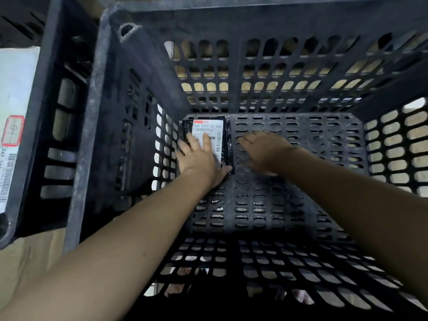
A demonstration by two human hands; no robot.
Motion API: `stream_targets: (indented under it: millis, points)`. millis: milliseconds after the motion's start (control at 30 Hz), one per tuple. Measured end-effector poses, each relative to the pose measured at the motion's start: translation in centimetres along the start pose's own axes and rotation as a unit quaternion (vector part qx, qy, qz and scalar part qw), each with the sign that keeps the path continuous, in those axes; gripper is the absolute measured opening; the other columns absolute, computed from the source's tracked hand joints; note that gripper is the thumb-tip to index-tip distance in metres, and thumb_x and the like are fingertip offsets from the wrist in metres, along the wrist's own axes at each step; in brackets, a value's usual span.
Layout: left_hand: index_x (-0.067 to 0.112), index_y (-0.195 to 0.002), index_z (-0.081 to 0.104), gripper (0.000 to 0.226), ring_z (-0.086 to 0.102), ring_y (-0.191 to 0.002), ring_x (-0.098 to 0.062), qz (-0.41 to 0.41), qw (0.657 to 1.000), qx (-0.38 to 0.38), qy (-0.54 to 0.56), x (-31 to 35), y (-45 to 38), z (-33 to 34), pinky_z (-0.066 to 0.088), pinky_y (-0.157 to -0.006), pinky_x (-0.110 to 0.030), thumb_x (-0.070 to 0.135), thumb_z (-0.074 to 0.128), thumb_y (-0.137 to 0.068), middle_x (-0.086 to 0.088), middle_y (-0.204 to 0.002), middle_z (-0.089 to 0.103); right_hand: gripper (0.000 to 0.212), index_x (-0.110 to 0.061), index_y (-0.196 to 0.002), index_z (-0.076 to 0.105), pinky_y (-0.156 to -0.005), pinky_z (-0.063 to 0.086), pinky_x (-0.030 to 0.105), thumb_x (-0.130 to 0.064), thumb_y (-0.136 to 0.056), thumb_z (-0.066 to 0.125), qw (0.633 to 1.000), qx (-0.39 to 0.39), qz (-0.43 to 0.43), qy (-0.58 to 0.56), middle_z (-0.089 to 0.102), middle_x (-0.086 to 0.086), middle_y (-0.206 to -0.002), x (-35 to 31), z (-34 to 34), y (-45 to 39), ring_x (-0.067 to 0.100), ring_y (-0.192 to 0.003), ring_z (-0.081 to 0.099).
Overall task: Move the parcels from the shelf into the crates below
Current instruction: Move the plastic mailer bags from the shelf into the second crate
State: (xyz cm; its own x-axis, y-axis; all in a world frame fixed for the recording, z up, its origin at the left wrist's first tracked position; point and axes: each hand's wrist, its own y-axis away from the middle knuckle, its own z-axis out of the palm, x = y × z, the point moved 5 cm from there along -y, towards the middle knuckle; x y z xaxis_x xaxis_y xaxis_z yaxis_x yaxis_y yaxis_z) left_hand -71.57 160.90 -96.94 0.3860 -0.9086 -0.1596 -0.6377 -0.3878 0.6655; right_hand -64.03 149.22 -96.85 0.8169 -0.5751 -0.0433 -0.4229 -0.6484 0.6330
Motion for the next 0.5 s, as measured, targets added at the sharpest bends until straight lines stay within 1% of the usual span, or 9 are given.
stream_targets:
  millis: [67, 133, 233, 333, 400, 467, 500]
  points:
    - [0.015, -0.147, -0.022, 0.11, -0.007, -0.142, -0.044, -0.006, 0.998, -0.043, 0.037, 0.1, -0.3, 1.6, 0.007, -0.114, -0.053, 0.077, 0.038, -0.08, -0.022, -0.153, -0.021, 0.065, -0.011, -0.152, 0.01, -0.114, 0.022, 0.041, -0.035, -0.1, 0.041, 1.0, -0.01, 0.005, -0.003, 0.018, 0.009, -0.157, 0.4, 0.4, 0.2, 0.028, -0.142, 0.021]
    - [0.014, -0.146, -0.025, 0.109, -0.009, -0.142, -0.043, 0.0, 0.998, -0.041, 0.039, -0.2, -0.9, 2.4, 0.005, -0.114, -0.053, 0.077, 0.037, -0.081, -0.022, -0.152, -0.025, 0.065, -0.011, -0.152, 0.011, -0.114, 0.026, 0.042, -0.036, -0.1, 0.04, 1.0, -0.016, 0.009, -0.01, 0.018, 0.008, -0.157, 0.8, 0.7, 0.4, 0.028, -0.141, 0.022]
    - [0.012, -0.145, -0.025, 0.107, -0.009, -0.142, -0.041, 0.008, 0.999, -0.017, 0.025, -0.6, -1.4, 2.3, 0.004, -0.115, -0.05, 0.075, 0.035, -0.083, -0.023, -0.152, -0.023, 0.065, -0.011, -0.151, 0.012, -0.114, 0.027, 0.042, -0.038, -0.099, 0.04, 1.0, -0.009, 0.003, -0.011, 0.019, 0.006, -0.157, 1.3, 1.0, 0.6, 0.027, -0.141, 0.022]
    - [0.011, -0.146, -0.023, 0.107, -0.005, -0.143, -0.04, 0.006, 1.0, -0.017, 0.015, -0.6, -1.4, 1.5, 0.007, -0.116, -0.047, 0.073, 0.038, -0.083, -0.024, -0.153, -0.02, 0.067, -0.012, -0.152, 0.012, -0.113, 0.028, 0.042, -0.038, -0.098, 0.042, 1.0, -0.014, 0.004, -0.001, 0.017, 0.005, -0.158, 1.5, 0.9, 0.9, 0.026, -0.142, 0.022]
    - [0.011, -0.147, -0.019, 0.107, -0.003, -0.143, -0.04, 0.007, 1.0, -0.02, 0.006, -0.6, -1.2, 1.0, 0.008, -0.115, -0.047, 0.073, 0.041, -0.083, -0.024, -0.154, -0.016, 0.067, -0.011, -0.152, 0.012, -0.112, 0.03, 0.04, -0.037, -0.098, 0.043, 1.0, -0.015, 0.007, 0.005, 0.02, 0.006, -0.157, 1.4, 0.6, 1.1, 0.026, -0.14, 0.025]
    - [0.013, -0.149, -0.015, 0.101, -0.003, -0.143, -0.04, 0.006, 1.0, -0.02, 0.001, -0.8, -0.9, 0.5, 0.007, -0.116, -0.047, 0.066, 0.044, -0.086, -0.024, -0.153, -0.018, 0.066, -0.01, -0.152, 0.013, -0.112, 0.03, 0.041, -0.036, -0.098, 0.044, 1.0, -0.01, 0.006, 0.012, 0.023, 0.007, -0.155, 1.4, 0.2, 1.1, 0.026, -0.14, 0.026]
    - [0.014, -0.15, -0.012, 0.093, -0.004, -0.143, -0.04, 0.003, 1.0, -0.019, 0.002, -0.8, -0.8, 0.3, 0.007, -0.116, -0.047, 0.057, 0.045, -0.09, -0.025, -0.152, -0.021, 0.066, -0.01, -0.151, 0.014, -0.112, 0.03, 0.042, -0.035, -0.098, 0.044, 1.0, -0.008, 0.006, 0.01, 0.024, 0.008, -0.155, 1.4, 0.1, 1.2, 0.027, -0.14, 0.026]
